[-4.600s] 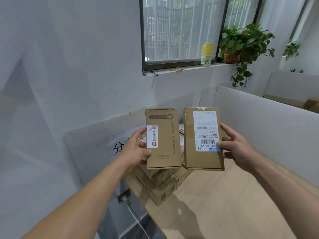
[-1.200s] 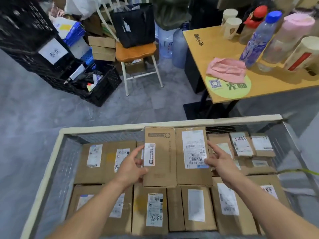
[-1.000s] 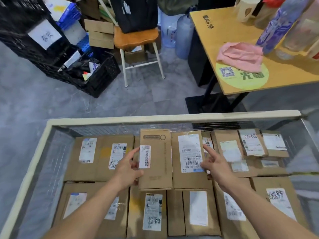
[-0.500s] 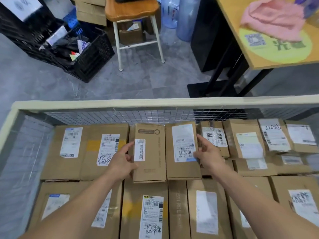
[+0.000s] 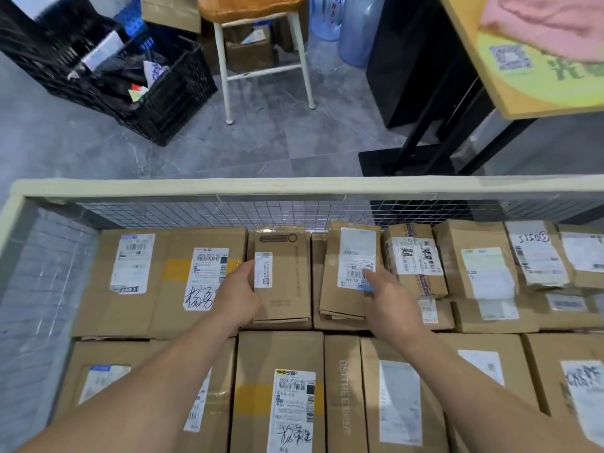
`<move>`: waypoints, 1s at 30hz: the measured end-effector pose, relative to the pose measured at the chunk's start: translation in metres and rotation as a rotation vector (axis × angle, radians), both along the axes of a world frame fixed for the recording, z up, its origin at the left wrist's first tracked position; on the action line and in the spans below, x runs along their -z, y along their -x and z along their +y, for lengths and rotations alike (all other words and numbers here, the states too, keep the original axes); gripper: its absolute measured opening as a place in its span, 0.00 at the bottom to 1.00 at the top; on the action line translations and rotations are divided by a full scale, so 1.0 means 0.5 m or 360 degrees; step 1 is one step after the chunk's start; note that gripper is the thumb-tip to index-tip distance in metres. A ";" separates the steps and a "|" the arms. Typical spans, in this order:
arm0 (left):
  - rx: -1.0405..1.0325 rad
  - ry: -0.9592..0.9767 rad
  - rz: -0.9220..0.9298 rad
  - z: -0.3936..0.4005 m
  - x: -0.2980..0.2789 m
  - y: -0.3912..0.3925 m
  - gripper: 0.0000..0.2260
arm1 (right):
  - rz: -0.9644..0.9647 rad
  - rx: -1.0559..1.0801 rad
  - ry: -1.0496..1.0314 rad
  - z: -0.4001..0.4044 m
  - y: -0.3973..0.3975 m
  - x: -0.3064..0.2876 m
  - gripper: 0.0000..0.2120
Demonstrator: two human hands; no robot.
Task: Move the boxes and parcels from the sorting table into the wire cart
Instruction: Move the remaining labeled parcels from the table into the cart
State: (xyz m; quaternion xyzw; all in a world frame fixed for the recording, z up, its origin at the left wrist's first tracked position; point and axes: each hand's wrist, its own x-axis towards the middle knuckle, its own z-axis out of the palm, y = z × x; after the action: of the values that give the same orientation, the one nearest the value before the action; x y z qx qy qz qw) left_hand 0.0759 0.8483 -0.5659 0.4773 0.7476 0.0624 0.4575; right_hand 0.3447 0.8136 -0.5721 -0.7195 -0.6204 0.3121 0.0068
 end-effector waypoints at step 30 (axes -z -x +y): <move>0.0639 0.0014 0.0269 -0.002 -0.123 -0.007 0.28 | -0.0255 -0.0336 0.0111 -0.038 -0.012 -0.077 0.28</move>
State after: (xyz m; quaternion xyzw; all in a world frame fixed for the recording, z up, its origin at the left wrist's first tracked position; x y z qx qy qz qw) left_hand 0.0793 0.8473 -0.5043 0.6181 0.6736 -0.0733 0.3985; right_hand 0.3509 0.7945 -0.5335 -0.6726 -0.6800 0.2740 -0.1005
